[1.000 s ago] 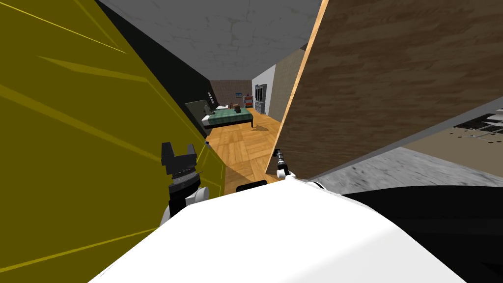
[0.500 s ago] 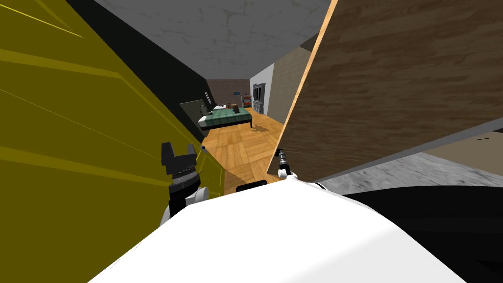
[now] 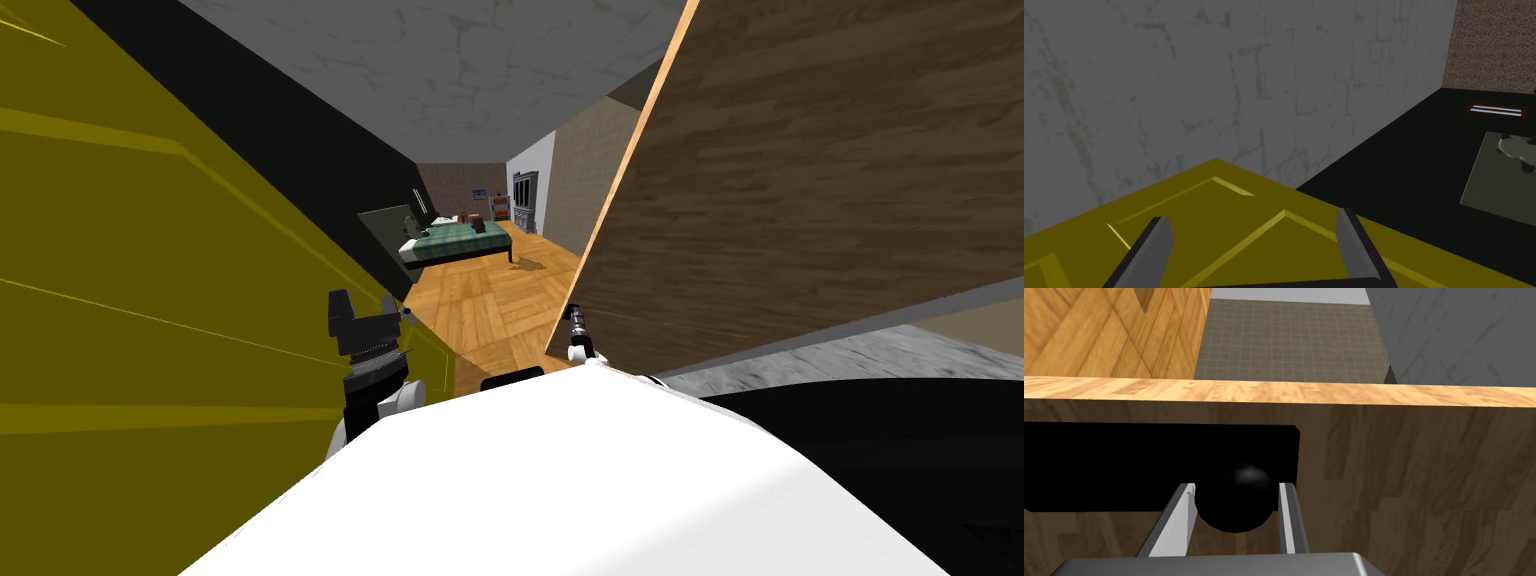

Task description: Push the door open

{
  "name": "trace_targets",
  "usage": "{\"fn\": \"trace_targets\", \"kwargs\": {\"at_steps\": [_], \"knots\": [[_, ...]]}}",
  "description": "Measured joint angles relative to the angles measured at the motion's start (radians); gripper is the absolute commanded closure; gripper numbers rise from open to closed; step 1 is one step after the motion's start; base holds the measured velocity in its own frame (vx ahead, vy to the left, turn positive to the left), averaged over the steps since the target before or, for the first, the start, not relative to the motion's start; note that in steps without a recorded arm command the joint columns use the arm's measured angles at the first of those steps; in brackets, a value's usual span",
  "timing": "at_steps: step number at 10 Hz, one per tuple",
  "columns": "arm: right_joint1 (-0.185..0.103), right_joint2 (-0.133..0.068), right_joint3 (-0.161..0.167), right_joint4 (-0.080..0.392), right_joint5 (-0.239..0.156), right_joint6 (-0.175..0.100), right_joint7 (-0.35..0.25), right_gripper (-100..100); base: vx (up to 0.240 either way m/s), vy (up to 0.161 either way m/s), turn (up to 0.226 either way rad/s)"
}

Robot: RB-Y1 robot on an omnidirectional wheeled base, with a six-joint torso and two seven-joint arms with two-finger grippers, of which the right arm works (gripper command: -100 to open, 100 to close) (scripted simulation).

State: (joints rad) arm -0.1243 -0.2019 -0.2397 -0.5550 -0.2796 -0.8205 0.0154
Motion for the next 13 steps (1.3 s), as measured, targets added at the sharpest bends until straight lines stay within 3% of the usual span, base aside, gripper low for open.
{"fn": "trace_targets", "kwargs": {"at_steps": [1,2,4,5,6,8,13], "knots": [[-0.016,-0.006,-0.01,0.027,-0.007,-0.01,0.002,100,0.191,0.007,-0.038],[-0.001,-0.003,-0.023,-0.003,-0.015,-0.001,0.011,100,0.201,0.03,-0.061],[0.005,-0.009,-0.044,-0.009,-0.029,0.003,0.021,100,0.165,0.026,-0.05],[-0.001,-0.012,-0.052,0.009,-0.035,-0.005,0.022,100,0.184,-0.022,-0.031],[0.011,-0.008,-0.062,-0.007,-0.042,0.003,0.029,100,0.14,-0.006,-0.021],[-0.008,-0.019,-0.074,0.04,-0.05,-0.021,0.028,100,0.156,-0.003,-0.035],[0.008,-0.019,-0.107,0.032,-0.072,-0.016,0.045,100,0.158,-0.019,-0.033]]}}
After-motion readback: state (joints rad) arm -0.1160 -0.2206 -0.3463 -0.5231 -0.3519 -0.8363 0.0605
